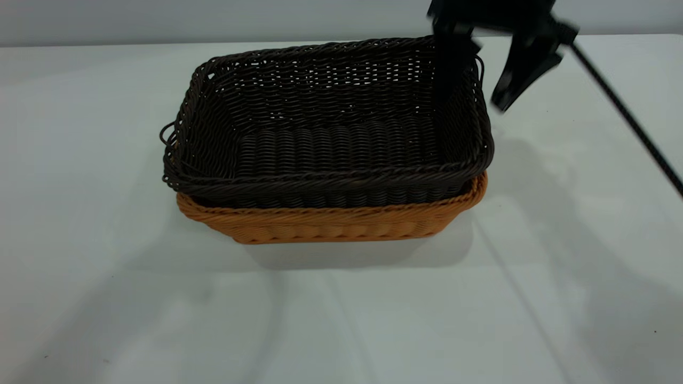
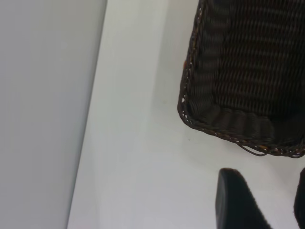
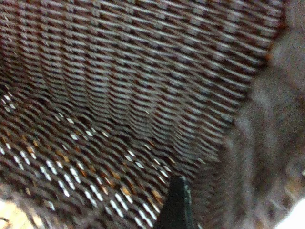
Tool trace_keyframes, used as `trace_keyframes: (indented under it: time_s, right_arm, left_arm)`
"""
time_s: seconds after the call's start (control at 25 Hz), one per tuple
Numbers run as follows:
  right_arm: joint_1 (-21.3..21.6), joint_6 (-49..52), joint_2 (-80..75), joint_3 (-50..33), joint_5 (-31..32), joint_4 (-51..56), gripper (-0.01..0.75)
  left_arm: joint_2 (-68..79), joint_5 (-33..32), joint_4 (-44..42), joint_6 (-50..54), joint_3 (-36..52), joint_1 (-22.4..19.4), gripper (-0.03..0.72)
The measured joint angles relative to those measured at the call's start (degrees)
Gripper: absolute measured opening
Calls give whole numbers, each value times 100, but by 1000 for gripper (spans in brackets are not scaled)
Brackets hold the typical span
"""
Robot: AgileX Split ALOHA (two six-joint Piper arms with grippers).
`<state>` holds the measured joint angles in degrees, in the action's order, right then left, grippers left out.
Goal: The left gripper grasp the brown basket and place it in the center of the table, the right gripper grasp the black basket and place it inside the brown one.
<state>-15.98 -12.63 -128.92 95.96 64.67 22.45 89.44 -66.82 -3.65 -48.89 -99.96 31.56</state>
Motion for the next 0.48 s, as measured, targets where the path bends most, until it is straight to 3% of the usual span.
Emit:
trace_keyframes:
  time_s: [0.24, 0.48]
  right_arm:
    - [0, 332, 602, 768, 443, -585, 557]
    - [0, 514, 1761, 875, 572, -896, 552]
  left_arm:
    - [-543, 0, -20, 152, 0, 0, 279]
    - [-1420, 0, -109, 661, 0, 5, 279]
